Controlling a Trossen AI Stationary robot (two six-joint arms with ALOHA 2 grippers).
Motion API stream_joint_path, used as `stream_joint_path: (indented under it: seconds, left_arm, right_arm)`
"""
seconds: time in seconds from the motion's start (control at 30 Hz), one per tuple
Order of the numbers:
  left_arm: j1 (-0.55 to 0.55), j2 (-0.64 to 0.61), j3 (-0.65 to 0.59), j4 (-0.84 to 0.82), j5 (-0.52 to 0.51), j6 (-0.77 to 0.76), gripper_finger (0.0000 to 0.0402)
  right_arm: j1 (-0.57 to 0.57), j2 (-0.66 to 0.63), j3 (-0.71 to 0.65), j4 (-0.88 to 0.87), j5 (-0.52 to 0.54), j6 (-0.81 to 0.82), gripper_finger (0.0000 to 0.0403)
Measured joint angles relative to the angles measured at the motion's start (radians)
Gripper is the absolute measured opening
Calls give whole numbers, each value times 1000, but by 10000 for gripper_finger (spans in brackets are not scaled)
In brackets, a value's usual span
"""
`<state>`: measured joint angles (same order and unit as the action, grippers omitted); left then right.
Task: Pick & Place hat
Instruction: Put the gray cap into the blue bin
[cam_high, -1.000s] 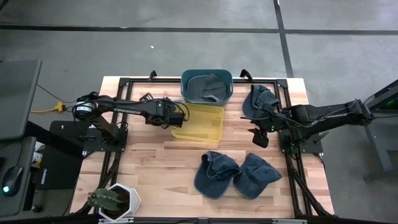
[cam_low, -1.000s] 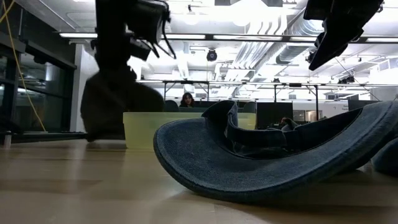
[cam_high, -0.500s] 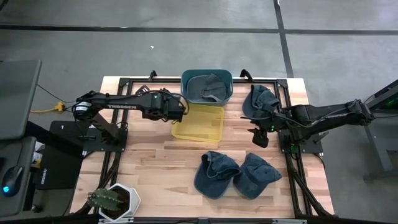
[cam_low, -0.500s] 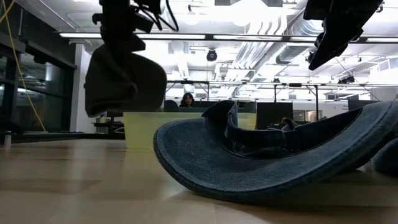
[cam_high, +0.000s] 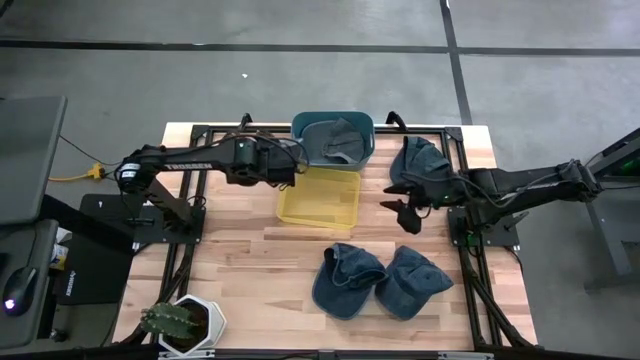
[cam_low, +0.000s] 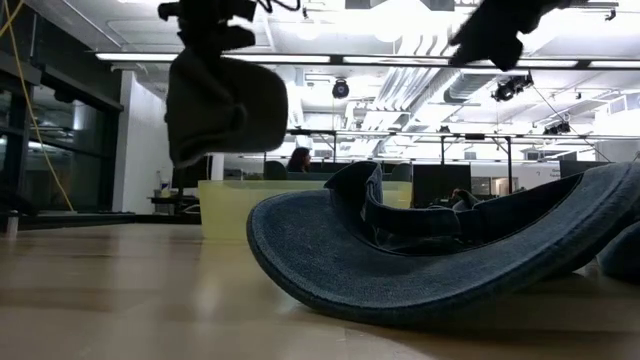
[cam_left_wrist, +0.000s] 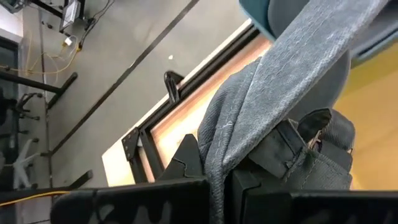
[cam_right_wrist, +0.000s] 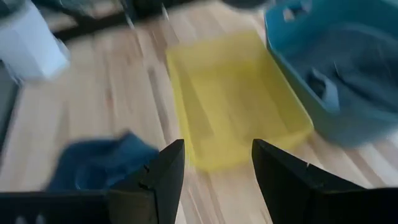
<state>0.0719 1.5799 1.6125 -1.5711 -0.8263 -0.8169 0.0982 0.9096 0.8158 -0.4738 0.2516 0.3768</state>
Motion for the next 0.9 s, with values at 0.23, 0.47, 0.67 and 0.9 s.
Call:
stream_joint_path:
  seconds: [0.23,0.47,0.67,0.9]
  left_arm:
    - [0,0,100,0,-54,19,0]
    - [1,0,194,0,-103,53,0]
    - [1,0,241,-1,-108,64,0]
    - [0,0,244,17,-101,45,0]
  right_arm:
    - [0,15,0,120,21,-28,183]
    - [0,63,0,138,34,-21,183]
    - [0,135,0,209,45,-20,183]
    - [-27,182,-14,252,51,-19,183]
